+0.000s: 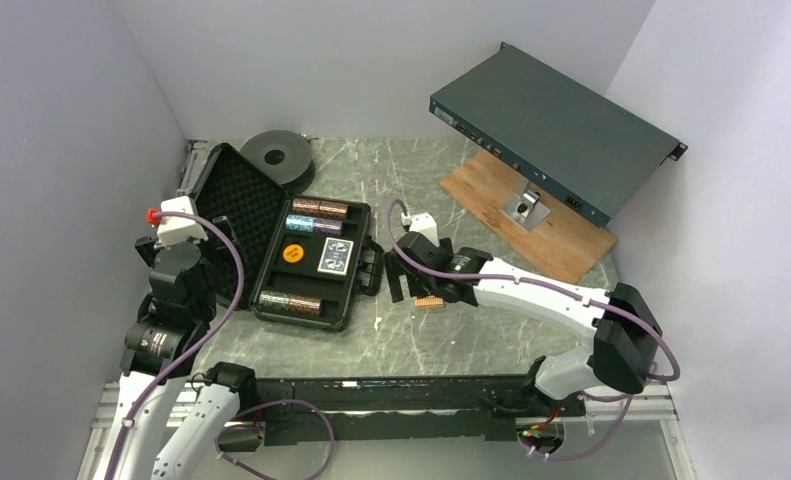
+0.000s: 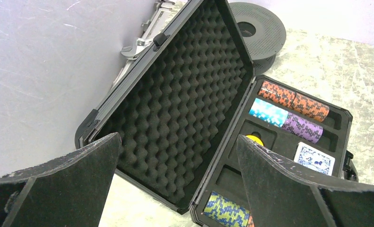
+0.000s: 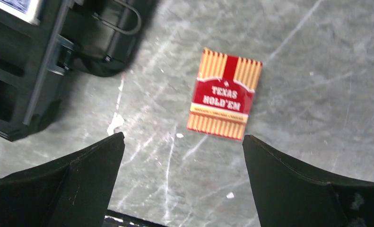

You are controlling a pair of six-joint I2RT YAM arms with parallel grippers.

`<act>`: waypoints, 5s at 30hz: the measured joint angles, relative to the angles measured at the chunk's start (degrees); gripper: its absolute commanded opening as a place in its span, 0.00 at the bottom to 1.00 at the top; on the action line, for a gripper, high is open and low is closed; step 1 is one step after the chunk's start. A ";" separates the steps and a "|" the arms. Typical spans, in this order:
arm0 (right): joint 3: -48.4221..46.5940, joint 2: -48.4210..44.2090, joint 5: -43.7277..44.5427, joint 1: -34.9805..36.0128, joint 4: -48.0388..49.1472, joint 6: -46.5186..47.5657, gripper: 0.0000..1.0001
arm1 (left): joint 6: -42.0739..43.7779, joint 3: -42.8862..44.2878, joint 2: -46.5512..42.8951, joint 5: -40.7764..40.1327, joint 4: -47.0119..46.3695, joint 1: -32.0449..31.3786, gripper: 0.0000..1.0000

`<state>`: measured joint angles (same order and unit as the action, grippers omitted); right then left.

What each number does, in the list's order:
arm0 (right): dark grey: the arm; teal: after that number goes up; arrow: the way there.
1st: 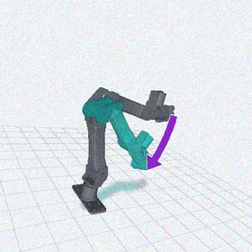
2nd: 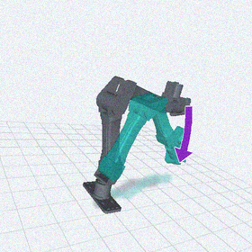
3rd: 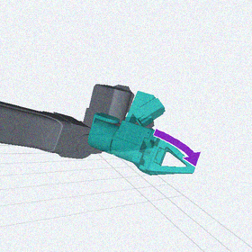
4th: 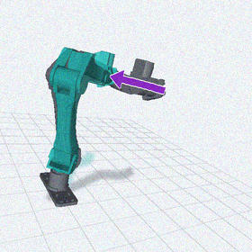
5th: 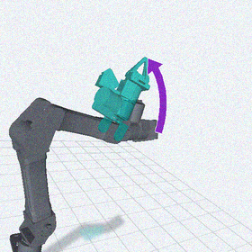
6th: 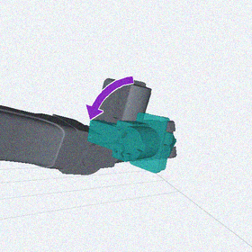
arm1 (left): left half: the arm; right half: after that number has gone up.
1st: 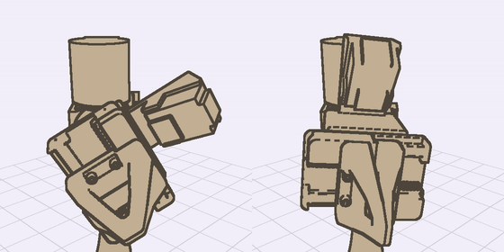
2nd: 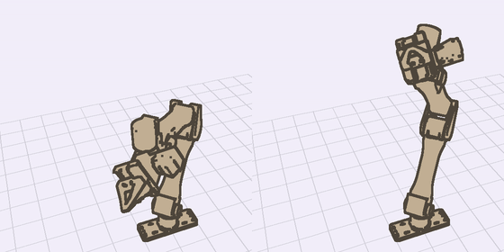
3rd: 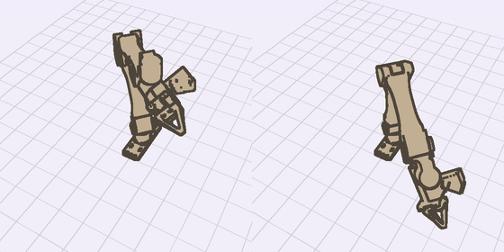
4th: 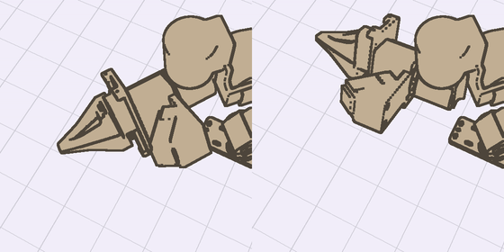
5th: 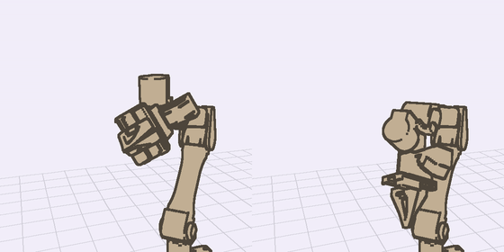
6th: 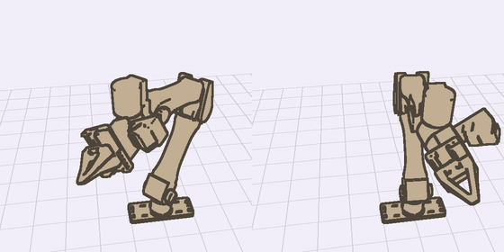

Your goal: Pack up texas hold em set

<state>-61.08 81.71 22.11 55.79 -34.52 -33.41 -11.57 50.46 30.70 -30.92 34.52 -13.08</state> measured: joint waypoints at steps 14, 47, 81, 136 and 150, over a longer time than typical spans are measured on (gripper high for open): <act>6.47 -2.56 -1.53 0.00 -2.43 -5.16 1.00 | 0.17 0.00 0.39 1.49 -0.02 0.00 0.99; 2.58 12.98 -5.27 -9.60 4.24 2.23 0.97 | 0.37 -0.11 1.75 3.08 -0.07 0.00 0.99; -6.99 16.76 -5.66 -9.64 -1.77 4.33 0.44 | 0.37 -0.11 1.27 4.11 -0.24 0.00 0.99; -34.86 32.22 -30.34 -4.37 15.67 -5.29 0.39 | 0.39 -0.13 -0.26 4.13 -0.83 0.26 0.99; -44.41 42.29 -28.04 -2.45 17.84 -14.97 0.32 | 0.39 -0.24 -0.61 4.20 -0.85 0.26 0.99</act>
<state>-105.49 124.01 -5.93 53.34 -16.69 -48.38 -11.18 50.22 30.09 -26.72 33.67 -12.82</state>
